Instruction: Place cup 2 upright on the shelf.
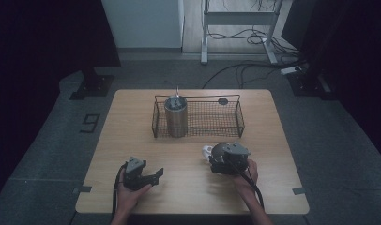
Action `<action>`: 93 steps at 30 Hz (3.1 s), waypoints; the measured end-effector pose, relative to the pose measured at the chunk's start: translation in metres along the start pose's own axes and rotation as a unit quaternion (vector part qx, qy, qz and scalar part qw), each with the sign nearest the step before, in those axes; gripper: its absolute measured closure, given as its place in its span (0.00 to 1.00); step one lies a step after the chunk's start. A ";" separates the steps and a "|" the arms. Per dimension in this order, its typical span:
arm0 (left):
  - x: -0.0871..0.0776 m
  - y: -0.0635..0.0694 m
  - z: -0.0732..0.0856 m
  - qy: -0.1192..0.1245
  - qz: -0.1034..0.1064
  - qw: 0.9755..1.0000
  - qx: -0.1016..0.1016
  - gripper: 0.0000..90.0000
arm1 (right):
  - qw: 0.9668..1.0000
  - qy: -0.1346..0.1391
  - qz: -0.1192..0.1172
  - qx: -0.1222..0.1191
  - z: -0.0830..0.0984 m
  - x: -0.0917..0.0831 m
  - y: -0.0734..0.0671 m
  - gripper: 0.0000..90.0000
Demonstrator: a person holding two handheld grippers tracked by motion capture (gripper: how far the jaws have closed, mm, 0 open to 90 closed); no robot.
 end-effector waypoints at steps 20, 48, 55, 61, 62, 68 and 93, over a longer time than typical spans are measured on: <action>0.002 0.000 0.000 -0.004 0.001 1.000 -0.002 0.17 | 0.999 0.030 -0.012 0.015 -0.007 -0.021 0.009 0.06; -0.001 -0.004 0.000 0.004 0.022 1.000 -0.019 0.17 | 0.996 0.057 -0.046 0.051 -0.061 -0.058 0.030 0.06; -0.004 -0.004 0.000 0.011 0.024 0.999 -0.022 0.17 | 0.997 0.053 -0.040 0.044 -0.076 -0.056 0.026 0.06; -0.004 -0.004 0.000 0.012 0.026 0.999 -0.021 0.17 | 0.997 0.053 -0.039 0.039 -0.089 -0.054 0.021 0.06; -0.005 -0.004 0.000 0.012 0.027 0.999 -0.021 0.17 | 0.997 0.054 -0.038 0.039 -0.092 -0.054 0.020 0.06; -0.006 -0.004 -0.001 0.014 0.030 0.999 -0.019 0.17 | 0.997 0.057 -0.033 0.041 -0.104 -0.052 0.016 0.06; -0.006 -0.002 0.000 0.011 0.037 0.999 -0.016 0.17 | 0.998 0.050 -0.018 0.046 -0.132 -0.032 0.014 0.06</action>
Point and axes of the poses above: each handheld gripper's, and its own axes: x roughly forward along the jaws, z roughly out of its underside, y roughly to its right, the point moved 1 cm from there along x, roughly forward along the jaws, and after that the axes turned 10 degrees about -y, right-handed, at the moved point
